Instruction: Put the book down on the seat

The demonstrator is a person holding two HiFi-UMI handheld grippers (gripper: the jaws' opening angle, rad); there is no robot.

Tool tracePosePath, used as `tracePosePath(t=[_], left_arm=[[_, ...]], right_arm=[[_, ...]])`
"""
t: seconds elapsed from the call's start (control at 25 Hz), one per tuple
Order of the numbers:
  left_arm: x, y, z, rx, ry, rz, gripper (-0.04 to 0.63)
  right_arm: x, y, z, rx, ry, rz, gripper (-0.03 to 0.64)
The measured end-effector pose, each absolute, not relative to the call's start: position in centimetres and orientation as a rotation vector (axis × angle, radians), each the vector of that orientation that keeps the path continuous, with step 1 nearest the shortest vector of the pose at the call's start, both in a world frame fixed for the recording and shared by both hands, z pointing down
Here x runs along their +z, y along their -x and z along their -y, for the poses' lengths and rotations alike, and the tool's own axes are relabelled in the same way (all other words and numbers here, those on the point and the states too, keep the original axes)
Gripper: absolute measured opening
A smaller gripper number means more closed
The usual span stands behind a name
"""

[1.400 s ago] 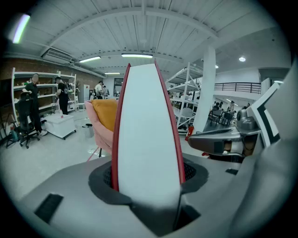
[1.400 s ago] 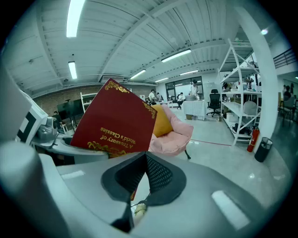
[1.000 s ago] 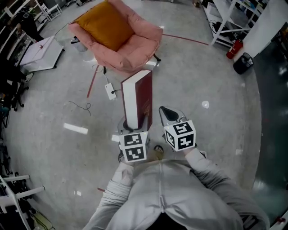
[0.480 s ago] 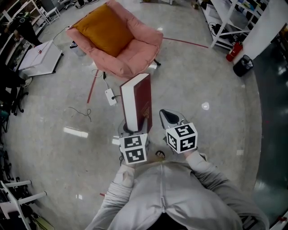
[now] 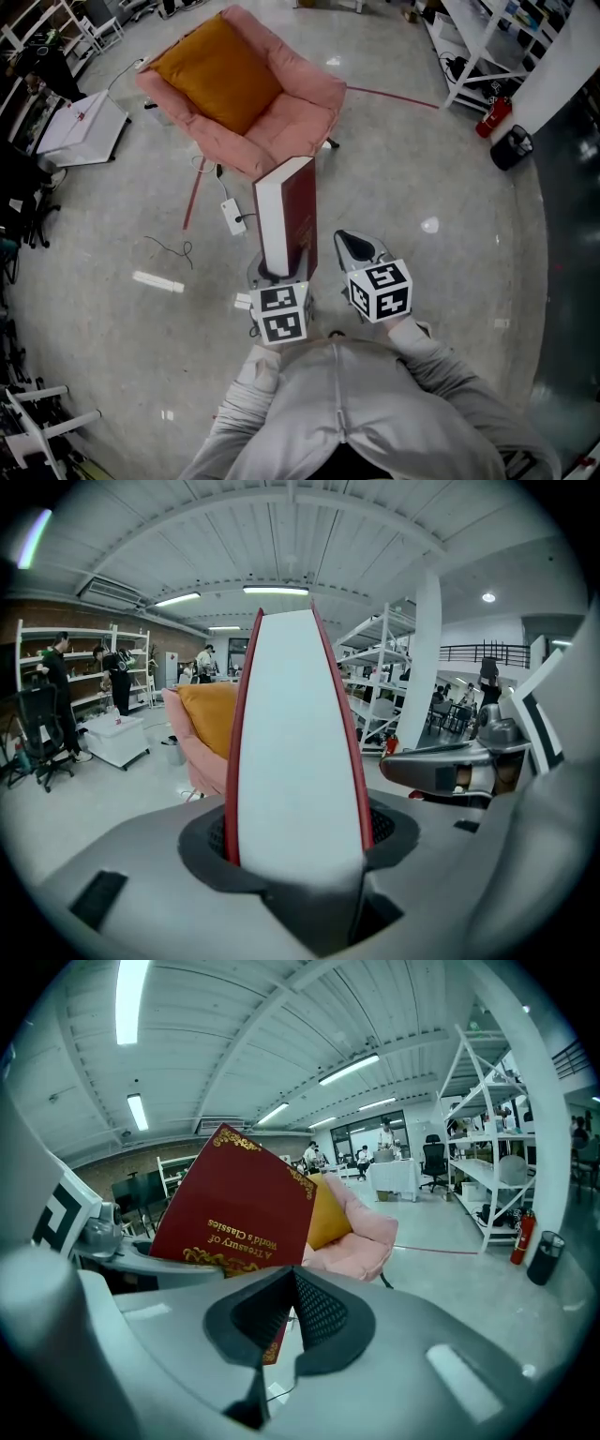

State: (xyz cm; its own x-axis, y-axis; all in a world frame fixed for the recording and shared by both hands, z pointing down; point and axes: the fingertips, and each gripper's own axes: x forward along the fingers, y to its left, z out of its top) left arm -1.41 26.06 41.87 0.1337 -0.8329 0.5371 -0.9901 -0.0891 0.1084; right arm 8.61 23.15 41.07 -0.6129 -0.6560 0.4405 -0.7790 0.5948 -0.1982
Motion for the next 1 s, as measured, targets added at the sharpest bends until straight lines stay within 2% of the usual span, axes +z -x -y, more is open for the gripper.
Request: tracePosePath(t=[1.0], left_arm=[[40.8, 10.6, -9.9, 0.525, -2.056, 1.679, 0.258]], right_arm=[[40.2, 2.0, -8.1, 0.526, -1.179, 2.489, 0.000]])
